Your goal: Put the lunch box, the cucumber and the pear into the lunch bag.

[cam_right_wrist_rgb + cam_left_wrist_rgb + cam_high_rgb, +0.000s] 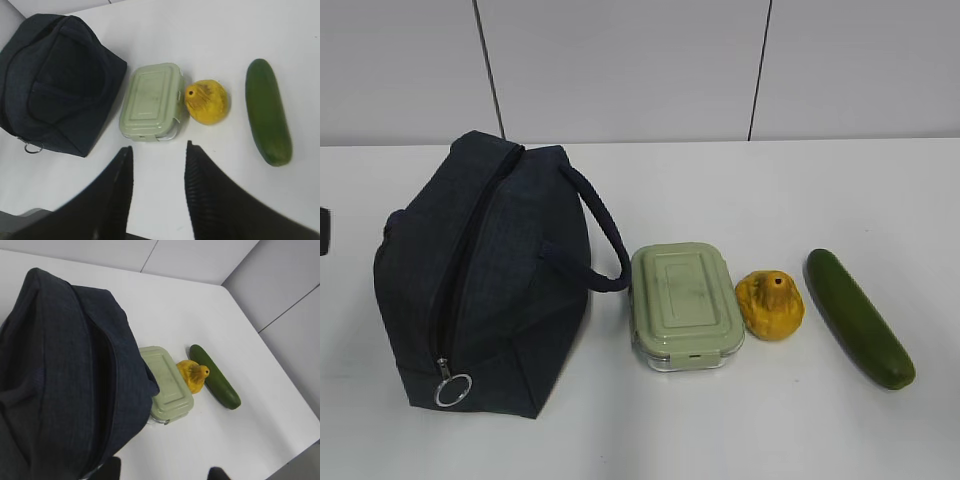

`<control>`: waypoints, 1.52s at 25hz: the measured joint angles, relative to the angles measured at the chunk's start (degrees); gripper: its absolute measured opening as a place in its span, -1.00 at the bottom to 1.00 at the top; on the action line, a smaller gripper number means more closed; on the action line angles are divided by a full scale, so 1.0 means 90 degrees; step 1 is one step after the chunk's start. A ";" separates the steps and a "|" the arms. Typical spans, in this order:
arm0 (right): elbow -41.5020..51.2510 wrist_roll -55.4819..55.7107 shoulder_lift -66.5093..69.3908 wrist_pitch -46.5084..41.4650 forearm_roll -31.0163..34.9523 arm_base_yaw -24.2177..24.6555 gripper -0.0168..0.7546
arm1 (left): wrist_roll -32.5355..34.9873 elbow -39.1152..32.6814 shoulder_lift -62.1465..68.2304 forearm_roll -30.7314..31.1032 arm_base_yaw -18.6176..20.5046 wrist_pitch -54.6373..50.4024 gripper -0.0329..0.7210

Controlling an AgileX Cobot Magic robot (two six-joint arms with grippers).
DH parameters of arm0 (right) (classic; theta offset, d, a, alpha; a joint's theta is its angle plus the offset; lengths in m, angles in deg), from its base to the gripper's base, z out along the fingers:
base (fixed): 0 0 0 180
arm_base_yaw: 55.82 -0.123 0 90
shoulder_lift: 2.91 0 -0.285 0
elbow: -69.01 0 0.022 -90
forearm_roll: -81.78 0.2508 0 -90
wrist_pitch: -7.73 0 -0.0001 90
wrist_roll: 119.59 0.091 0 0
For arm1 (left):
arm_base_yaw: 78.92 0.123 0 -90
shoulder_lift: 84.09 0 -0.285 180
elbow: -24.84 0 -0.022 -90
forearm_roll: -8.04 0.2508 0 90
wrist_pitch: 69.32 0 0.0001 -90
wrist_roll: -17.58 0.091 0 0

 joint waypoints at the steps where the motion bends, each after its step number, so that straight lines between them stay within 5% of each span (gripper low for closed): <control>1: 0.0000 -0.0239 0.0213 0.0121 0.0281 0.0000 -0.20 | 0.0207 0.0080 0.0274 -0.0044 0.0000 0.0023 -0.05; 5: -0.0128 -0.1515 0.1391 0.0238 0.1229 0.0000 -0.18 | 0.0770 0.0653 0.1572 -0.0055 0.0019 0.0057 -0.04; 13: -0.0819 -0.1759 0.3368 0.0171 0.0323 0.0038 -0.17 | 0.1037 0.2150 0.3270 0.0045 0.0704 -0.0251 -0.04; 18: -0.1443 -0.1761 0.4348 -0.0054 -0.0027 0.0633 -0.16 | 0.0811 0.2277 0.3799 0.0826 0.0993 -0.0438 -0.04; 24: -0.2038 -0.1682 0.5284 -0.0132 -0.0299 0.0805 -0.16 | 0.0822 0.2277 0.3838 0.1183 0.0993 -0.0757 -0.04; 29: -0.2074 -0.1666 0.5653 -0.0132 -0.0457 0.0805 -0.16 | 0.1138 0.2277 0.3838 0.0812 0.0974 -0.1129 -0.04; 38: -0.2083 -0.1666 0.5785 -0.0076 -0.0479 0.0805 -0.16 | 0.1065 0.2284 0.4038 0.1449 0.0204 -0.1174 -0.04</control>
